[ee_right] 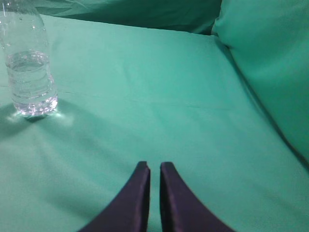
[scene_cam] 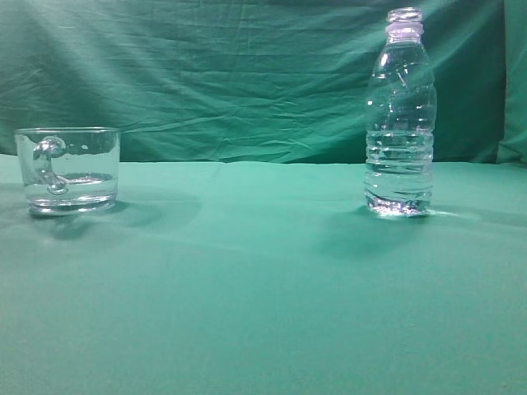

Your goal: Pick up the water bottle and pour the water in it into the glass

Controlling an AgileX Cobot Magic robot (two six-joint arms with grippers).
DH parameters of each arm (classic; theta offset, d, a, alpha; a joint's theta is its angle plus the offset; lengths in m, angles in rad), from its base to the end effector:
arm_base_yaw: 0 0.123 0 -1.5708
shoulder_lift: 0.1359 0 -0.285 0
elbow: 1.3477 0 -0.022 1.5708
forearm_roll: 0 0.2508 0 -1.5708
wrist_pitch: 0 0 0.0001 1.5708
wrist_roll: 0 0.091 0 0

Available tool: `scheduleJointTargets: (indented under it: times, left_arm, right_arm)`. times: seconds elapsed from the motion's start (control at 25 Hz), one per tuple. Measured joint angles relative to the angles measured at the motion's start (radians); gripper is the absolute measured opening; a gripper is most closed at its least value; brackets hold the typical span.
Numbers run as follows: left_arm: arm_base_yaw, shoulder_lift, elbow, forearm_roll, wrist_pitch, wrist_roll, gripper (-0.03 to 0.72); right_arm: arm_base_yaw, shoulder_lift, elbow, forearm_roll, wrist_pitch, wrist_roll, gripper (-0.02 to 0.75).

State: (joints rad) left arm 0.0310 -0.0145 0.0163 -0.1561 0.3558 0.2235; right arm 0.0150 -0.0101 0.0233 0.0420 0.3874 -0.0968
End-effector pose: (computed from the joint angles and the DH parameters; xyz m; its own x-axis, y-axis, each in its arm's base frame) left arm 0.0529 -0.0033 0.1768 -0.2607 0.0688 -0.9630 0.0415 0.9973 0.0600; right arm 0.0522 0.0022 0.1711 -0.3057 -0.0625 -0.9501 -0.0479 0.9976 -0.0502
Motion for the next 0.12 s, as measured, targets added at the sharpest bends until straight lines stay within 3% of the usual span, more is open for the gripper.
scheduleJointTargets:
  times: [0.12]
  left_arm:
    - [0.000,0.000,0.000,0.000,0.000,0.000,0.000]
  right_arm:
    - [0.000,0.000,0.000,0.000,0.000,0.000,0.049]
